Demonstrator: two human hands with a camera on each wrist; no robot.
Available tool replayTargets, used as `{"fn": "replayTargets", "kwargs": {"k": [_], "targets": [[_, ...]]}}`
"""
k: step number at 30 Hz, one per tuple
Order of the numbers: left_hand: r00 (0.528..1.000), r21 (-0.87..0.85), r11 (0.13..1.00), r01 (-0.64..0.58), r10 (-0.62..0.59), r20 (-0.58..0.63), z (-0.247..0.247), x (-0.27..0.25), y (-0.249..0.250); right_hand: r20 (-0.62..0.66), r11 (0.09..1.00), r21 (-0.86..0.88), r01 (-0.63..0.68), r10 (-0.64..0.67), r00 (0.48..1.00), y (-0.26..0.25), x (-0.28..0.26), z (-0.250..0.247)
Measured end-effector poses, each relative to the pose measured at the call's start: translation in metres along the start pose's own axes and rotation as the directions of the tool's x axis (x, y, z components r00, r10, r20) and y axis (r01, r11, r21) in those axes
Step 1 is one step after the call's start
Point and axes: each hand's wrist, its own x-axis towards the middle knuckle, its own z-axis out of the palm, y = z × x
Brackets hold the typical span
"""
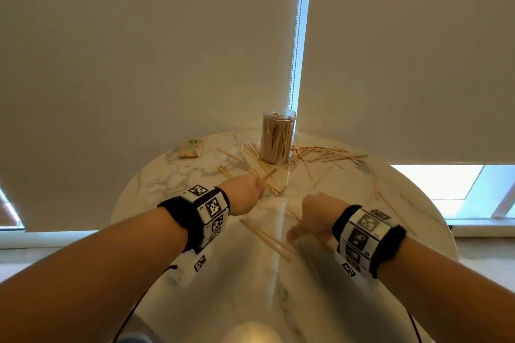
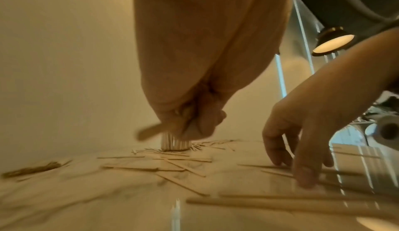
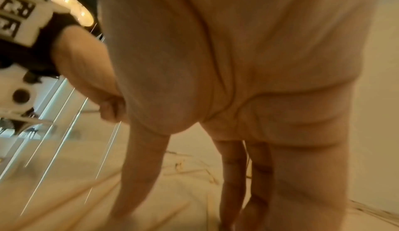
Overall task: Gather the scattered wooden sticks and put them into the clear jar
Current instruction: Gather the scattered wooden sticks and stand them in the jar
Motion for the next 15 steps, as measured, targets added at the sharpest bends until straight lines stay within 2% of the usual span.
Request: {"fn": "replayTargets", "kwargs": {"k": [3,6,11,13,15], "targets": [[0.988,0.164,0.98,-0.11,0.089,0.129,0.011,-0.012,0.005,0.008,0.999,0.019,-0.026,0.026,1.0,0.006,0.002,0.007],[0.967,0.197,0.963,-0.185,0.142,0.213,0.027,-0.018,0.007,0.048,0.998,0.059,-0.032,0.029,0.998,0.01,0.007,0.011],[0.968,0.205,0.955,-0.214,0.179,0.179,0.039,-0.017,0.007,0.063,0.99,0.14,-0.028,0.019,0.998,0.012,0.0,0.013],[0.969,0.227,0.95,-0.212,0.175,0.175,0.039,-0.017,0.007,0.031,0.995,0.102,-0.025,0.022,0.999,0.011,-0.007,0.016],[0.969,0.264,0.939,-0.222,0.183,0.165,0.039,-0.018,0.005,-0.024,1.0,-0.007,-0.011,0.011,1.0,0.01,-0.014,0.019]]}}
